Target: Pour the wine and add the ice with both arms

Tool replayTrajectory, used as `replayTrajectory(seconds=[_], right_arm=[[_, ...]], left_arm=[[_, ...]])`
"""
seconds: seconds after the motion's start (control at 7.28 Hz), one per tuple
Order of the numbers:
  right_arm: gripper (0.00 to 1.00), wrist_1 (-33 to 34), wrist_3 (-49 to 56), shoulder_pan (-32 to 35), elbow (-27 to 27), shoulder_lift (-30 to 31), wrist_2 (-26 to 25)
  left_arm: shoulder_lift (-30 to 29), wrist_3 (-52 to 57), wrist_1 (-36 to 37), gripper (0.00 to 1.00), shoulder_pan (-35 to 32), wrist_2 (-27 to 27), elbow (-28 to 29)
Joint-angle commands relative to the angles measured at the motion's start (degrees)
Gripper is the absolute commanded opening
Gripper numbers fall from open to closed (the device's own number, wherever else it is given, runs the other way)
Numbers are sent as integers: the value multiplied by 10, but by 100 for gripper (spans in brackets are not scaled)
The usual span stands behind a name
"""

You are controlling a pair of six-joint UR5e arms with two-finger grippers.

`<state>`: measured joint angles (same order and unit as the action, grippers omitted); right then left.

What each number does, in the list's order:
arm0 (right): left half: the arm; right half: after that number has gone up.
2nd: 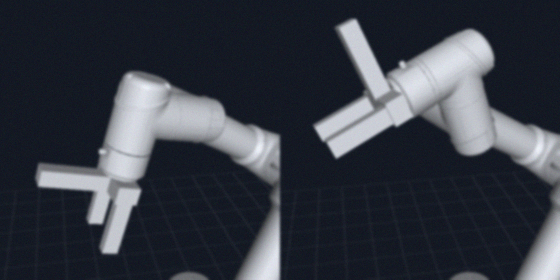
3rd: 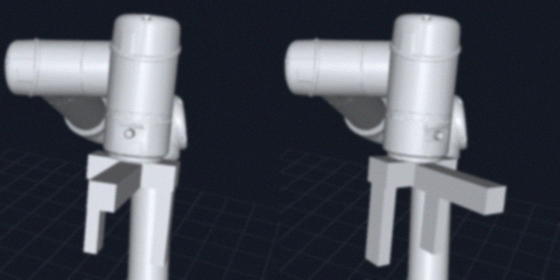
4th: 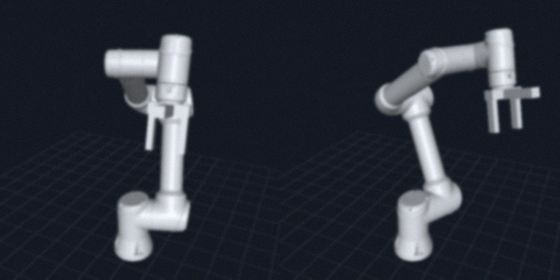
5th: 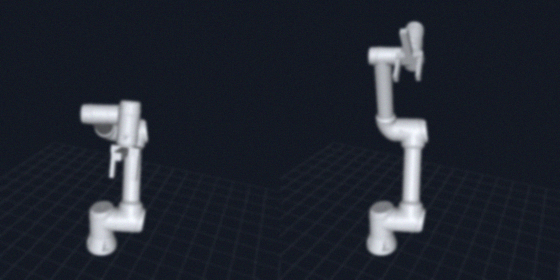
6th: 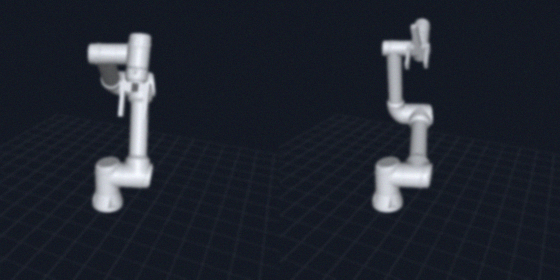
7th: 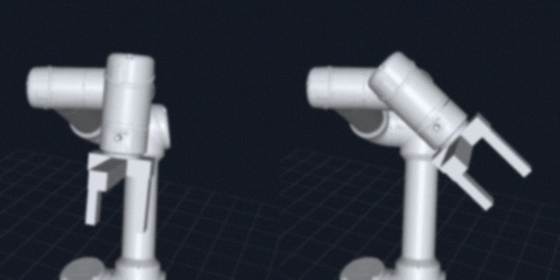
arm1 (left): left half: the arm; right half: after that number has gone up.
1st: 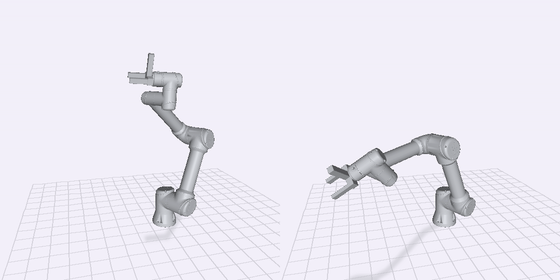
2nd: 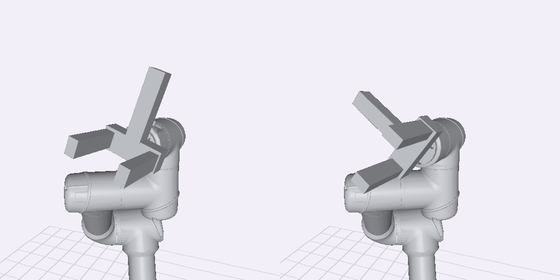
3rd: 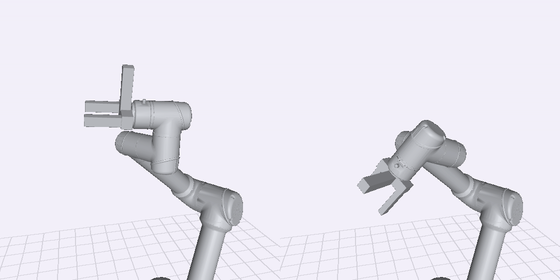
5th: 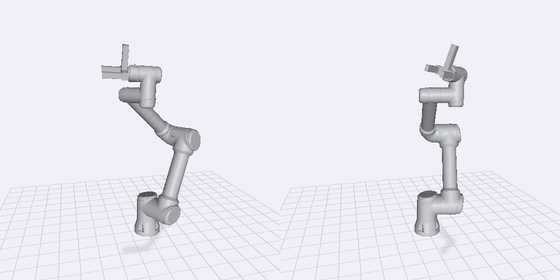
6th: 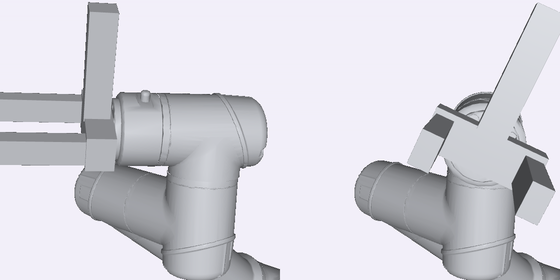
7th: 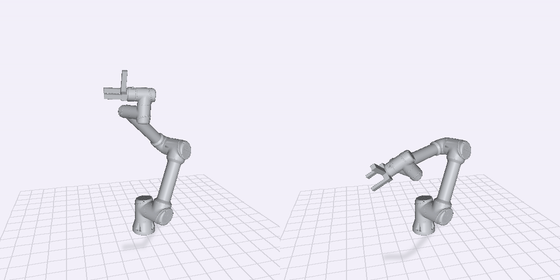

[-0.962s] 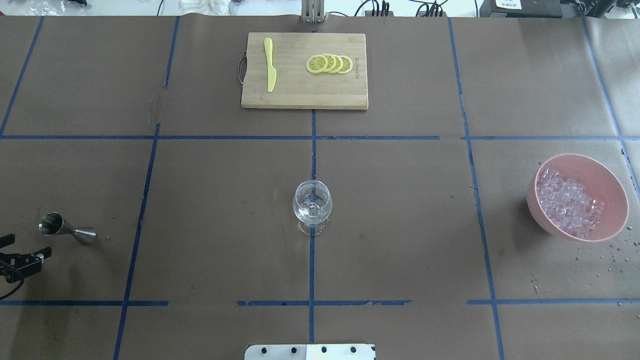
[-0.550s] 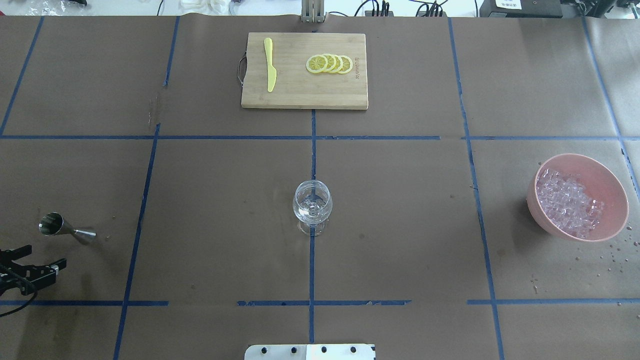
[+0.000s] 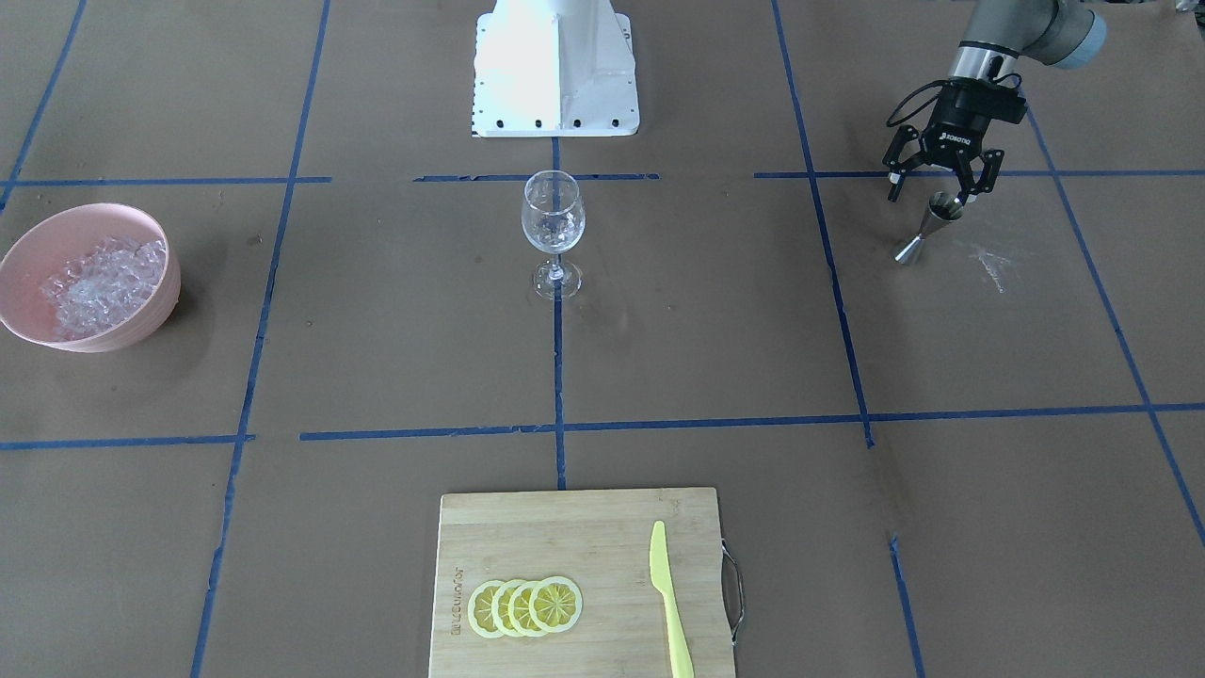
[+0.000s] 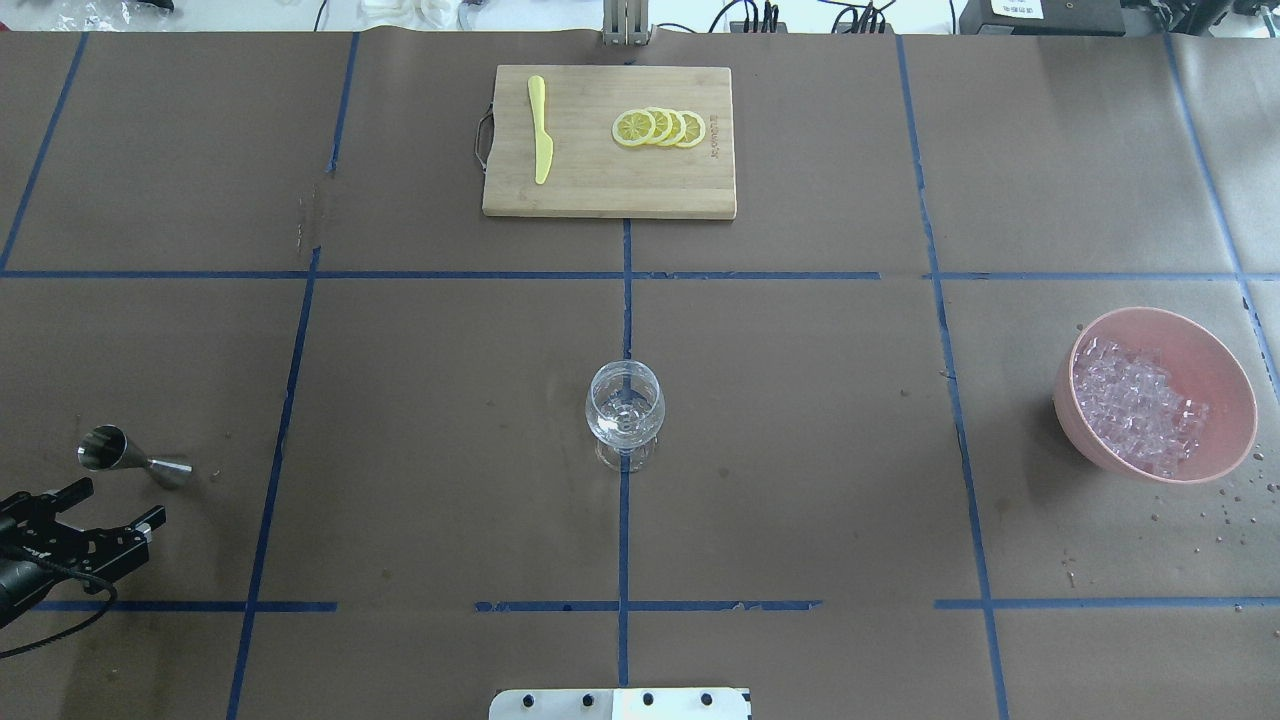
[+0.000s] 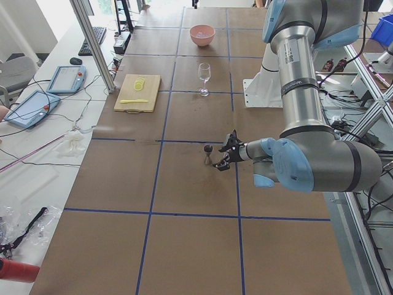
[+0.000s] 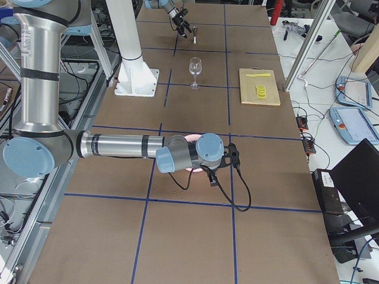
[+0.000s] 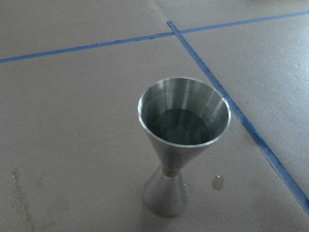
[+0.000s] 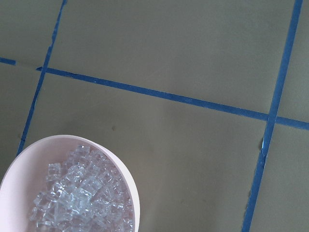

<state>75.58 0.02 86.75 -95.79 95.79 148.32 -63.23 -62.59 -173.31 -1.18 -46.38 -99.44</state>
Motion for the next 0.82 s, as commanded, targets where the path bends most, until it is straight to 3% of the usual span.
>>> replayTrajectory(seconds=[0.0,0.14,0.27,0.69], right_arm=[[100,0,1,0,3,0,0],[100,0,1,0,3,-1,0],[100,0,1,0,3,-1,0],[100,1,1,0,4,-1,-1]], left_arm=[[-32,-36,61,99,16,92,2],[-36,-43,79,99,16,105,2],[-37,-47,83,99,16,163,6],[-85,-77,82,99,16,189,41]])
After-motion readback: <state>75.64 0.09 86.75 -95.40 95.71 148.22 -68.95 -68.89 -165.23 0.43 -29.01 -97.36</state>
